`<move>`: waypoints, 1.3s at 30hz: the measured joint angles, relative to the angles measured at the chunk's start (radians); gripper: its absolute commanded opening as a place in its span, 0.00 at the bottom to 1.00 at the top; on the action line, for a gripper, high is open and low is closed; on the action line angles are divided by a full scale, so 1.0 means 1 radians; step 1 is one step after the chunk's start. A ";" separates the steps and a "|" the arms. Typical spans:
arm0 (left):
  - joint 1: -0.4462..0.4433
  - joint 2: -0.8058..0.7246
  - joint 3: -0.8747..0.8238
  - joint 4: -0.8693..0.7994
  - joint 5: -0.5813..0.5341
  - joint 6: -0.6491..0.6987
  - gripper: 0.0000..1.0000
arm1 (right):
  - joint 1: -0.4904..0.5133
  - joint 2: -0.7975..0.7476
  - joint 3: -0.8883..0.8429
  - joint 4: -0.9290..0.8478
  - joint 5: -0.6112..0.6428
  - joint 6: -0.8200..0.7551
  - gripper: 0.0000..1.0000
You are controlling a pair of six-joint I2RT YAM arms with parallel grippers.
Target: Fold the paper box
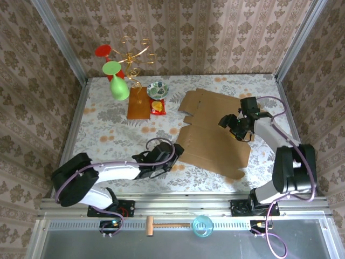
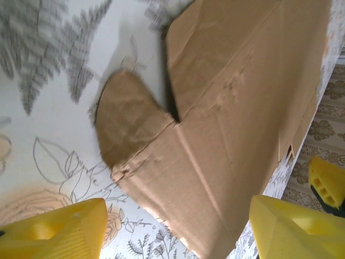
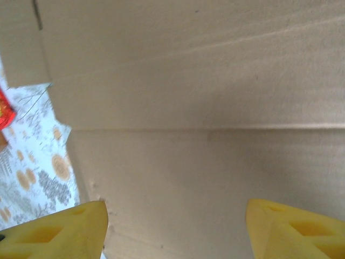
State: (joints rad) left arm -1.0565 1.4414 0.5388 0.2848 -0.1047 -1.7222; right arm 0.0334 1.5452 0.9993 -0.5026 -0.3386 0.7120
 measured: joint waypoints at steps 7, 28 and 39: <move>-0.055 0.113 -0.005 0.150 -0.020 -0.122 0.72 | -0.021 0.156 0.062 0.027 -0.032 0.003 0.68; -0.084 0.248 0.048 0.335 -0.159 -0.063 0.45 | -0.027 0.268 0.100 0.025 -0.095 0.013 0.65; -0.026 0.233 0.077 0.362 -0.162 0.047 0.05 | -0.033 0.269 0.106 0.026 -0.127 0.018 0.62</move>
State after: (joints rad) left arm -1.0824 1.6749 0.6155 0.6468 -0.2665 -1.6756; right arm 0.0006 1.8137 1.1049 -0.4767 -0.4652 0.7300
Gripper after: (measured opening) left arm 0.157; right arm 0.630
